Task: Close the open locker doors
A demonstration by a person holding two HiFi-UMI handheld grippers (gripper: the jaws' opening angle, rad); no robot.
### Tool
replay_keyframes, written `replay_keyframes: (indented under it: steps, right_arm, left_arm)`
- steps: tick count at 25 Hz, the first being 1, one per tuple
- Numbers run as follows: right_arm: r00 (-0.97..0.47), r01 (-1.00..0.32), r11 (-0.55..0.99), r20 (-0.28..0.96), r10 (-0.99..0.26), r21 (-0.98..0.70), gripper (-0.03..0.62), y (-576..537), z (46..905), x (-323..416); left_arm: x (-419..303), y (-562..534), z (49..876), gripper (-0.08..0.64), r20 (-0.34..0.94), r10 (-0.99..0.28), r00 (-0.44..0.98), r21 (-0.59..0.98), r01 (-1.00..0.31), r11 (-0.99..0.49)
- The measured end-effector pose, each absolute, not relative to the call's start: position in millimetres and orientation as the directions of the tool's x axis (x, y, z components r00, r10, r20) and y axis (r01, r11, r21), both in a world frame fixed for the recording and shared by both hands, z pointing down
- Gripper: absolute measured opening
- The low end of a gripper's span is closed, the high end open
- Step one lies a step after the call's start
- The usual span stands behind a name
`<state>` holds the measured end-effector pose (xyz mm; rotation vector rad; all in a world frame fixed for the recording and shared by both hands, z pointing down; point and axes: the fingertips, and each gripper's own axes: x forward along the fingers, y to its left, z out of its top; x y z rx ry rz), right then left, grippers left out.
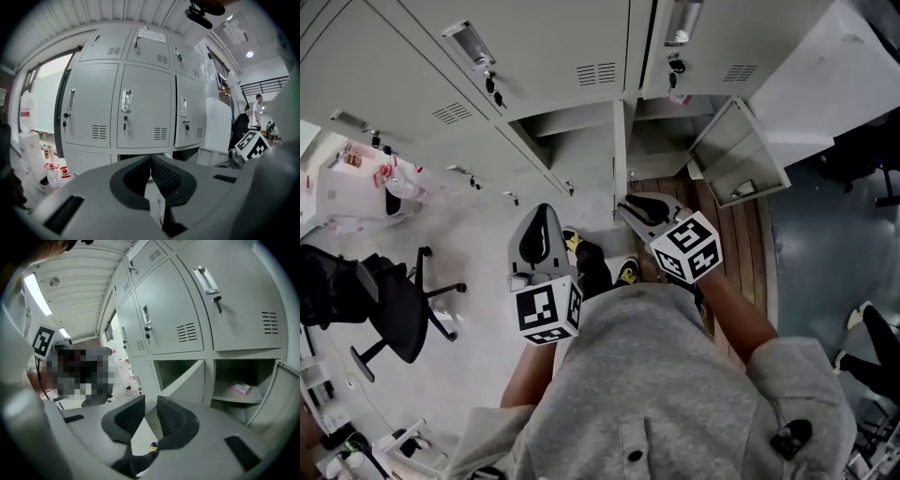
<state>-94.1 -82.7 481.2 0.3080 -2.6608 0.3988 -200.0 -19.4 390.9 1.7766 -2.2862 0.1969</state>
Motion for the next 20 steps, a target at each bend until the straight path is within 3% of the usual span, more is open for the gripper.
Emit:
replay_keyframes:
  steps: [20]
  right_arm:
    - [-0.912, -0.159, 0.960, 0.406, -0.054, -0.230, 0.072, -67, 481, -201]
  left_arm:
    - [-264, -7, 399, 0.012, 0.303, -0.891, -0.338, 0.025, -0.932, 0.362]
